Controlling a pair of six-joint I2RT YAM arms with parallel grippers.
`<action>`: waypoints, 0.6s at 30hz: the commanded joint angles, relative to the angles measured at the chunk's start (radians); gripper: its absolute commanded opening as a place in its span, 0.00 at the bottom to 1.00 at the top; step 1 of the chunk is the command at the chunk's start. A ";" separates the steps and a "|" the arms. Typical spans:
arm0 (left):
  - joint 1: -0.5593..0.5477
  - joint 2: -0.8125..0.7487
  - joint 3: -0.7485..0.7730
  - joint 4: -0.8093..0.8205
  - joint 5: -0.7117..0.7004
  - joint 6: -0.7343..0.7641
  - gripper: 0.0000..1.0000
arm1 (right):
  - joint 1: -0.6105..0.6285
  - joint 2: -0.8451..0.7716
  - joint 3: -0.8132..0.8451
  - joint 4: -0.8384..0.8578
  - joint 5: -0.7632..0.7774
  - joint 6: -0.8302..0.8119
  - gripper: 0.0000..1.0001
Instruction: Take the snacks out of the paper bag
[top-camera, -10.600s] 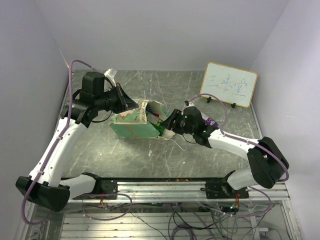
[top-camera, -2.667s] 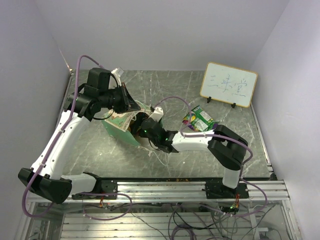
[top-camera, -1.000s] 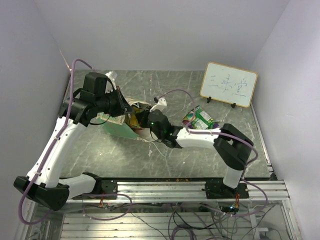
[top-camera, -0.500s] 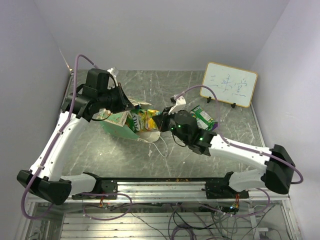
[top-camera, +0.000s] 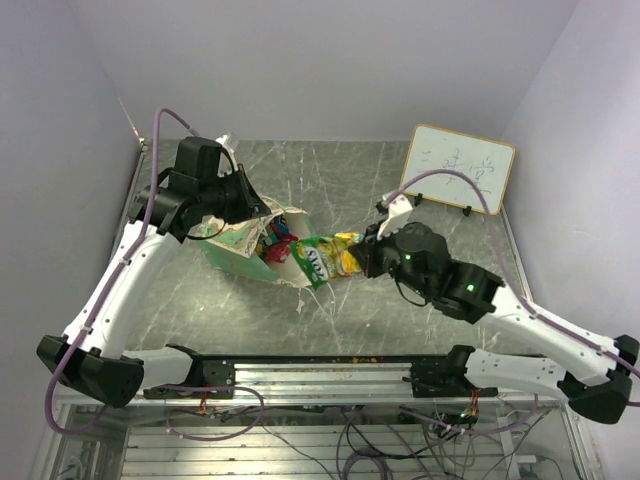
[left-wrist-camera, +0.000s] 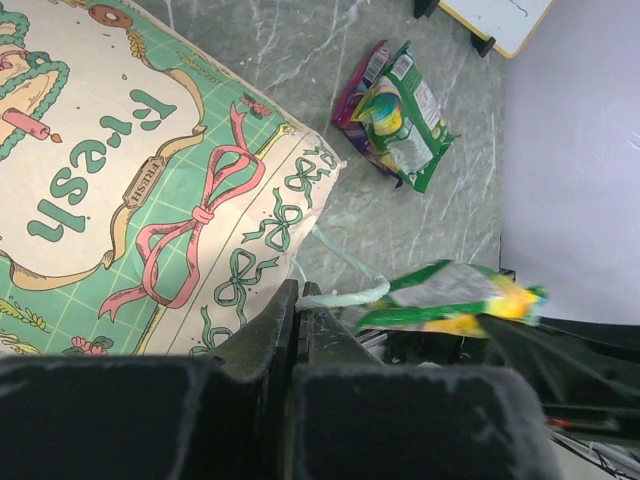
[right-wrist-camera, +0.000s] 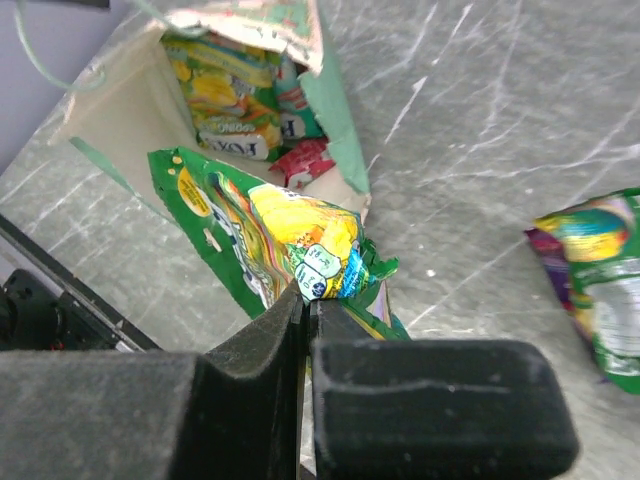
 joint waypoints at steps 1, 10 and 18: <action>0.006 -0.011 -0.024 0.048 -0.028 0.004 0.07 | -0.004 -0.060 0.145 -0.204 0.122 -0.069 0.00; 0.010 -0.032 -0.048 0.024 -0.073 0.034 0.07 | -0.066 -0.025 0.267 -0.294 0.403 0.001 0.00; 0.011 -0.053 -0.053 0.009 -0.053 0.022 0.07 | -0.555 0.082 0.230 -0.204 -0.054 0.293 0.00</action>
